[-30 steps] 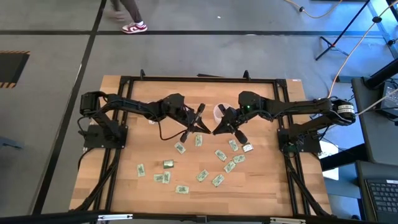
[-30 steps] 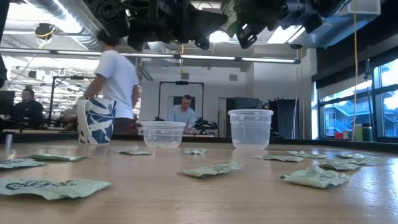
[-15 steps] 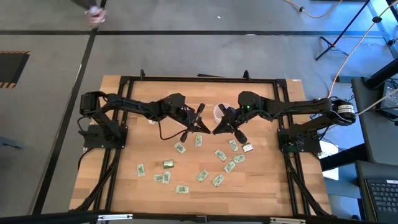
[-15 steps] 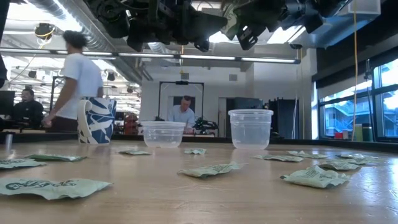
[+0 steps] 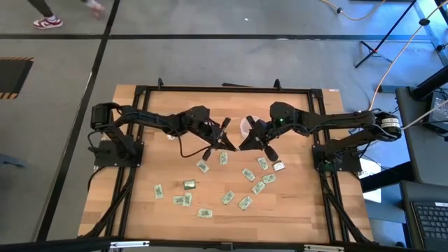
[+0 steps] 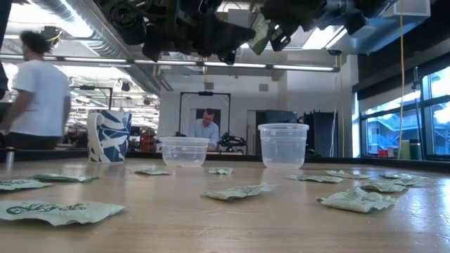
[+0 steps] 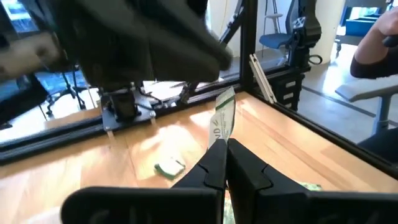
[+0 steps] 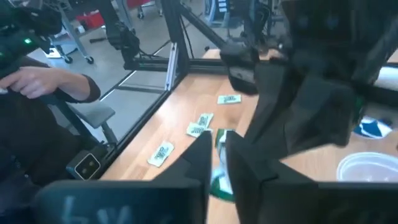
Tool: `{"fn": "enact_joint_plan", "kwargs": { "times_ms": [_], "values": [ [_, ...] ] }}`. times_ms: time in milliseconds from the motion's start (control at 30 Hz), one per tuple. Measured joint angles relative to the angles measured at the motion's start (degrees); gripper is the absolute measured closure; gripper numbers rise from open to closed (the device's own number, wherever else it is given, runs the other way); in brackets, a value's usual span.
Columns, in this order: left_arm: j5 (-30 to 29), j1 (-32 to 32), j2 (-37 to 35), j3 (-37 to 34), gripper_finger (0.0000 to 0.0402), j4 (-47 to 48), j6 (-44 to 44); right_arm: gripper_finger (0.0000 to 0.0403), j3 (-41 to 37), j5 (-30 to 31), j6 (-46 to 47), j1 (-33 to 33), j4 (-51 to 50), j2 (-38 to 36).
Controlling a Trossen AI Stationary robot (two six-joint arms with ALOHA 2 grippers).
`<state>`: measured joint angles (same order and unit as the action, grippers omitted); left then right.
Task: Pick and place items into bin
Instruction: Put the green truvia packet into the left transparent bin
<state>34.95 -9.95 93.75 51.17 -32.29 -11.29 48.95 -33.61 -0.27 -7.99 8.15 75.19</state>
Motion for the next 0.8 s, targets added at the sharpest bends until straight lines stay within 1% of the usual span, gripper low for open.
{"fn": "enact_joint_plan", "kwargs": {
  "times_ms": [100, 200, 300, 367, 433, 500, 600, 667, 733, 800],
  "values": [
    [0.01, -0.02, -0.08, 0.05, 0.0399, -0.26, 0.00, 0.0307, -0.04, 0.13, 1.33, 0.00, -0.56, -0.34],
    [0.16, -0.81, -0.08, 0.05, 0.0399, 0.04, 0.08, 0.0282, -0.04, 0.22, 2.89, 0.00, -0.53, -1.63],
    [0.09, -2.65, -0.10, 0.07, 0.0399, 2.16, 1.86, 0.0271, -0.04, 0.36, 3.02, 0.00, -2.05, -3.34],
    [0.08, -4.13, -0.10, 0.08, 0.0399, 4.52, 3.86, 0.0270, -0.04, 0.93, 2.80, 0.00, -4.77, -4.91],
    [-0.30, -5.80, -0.10, 0.09, 0.0399, 7.86, 5.52, 0.0269, -0.04, 3.15, 2.70, 0.00, -8.03, -6.27],
    [-2.10, -7.39, -0.12, 0.12, 0.0399, 11.89, 6.05, 0.0269, -0.04, 7.20, 2.26, 0.00, -11.80, -7.39],
    [-6.26, -9.36, -0.15, 0.12, 0.0399, 18.65, 3.35, 0.0269, -0.04, 12.95, 1.32, -0.04, -18.29, -8.01],
    [-8.18, -10.67, -0.19, 0.12, 0.0399, 23.20, 1.32, 0.0269, -0.09, 15.60, 1.57, -0.04, -22.04, -7.88],
    [-10.33, -11.84, -1.02, 0.12, 0.0399, 28.57, 1.20, 0.0269, -0.09, 17.96, 2.51, -0.04, -24.22, -7.51],
    [-13.89, -12.52, -2.61, 0.14, 0.0399, 33.60, 1.53, 0.0269, -0.12, 19.36, 3.61, -0.04, -25.91, -7.33]
  ]
}}
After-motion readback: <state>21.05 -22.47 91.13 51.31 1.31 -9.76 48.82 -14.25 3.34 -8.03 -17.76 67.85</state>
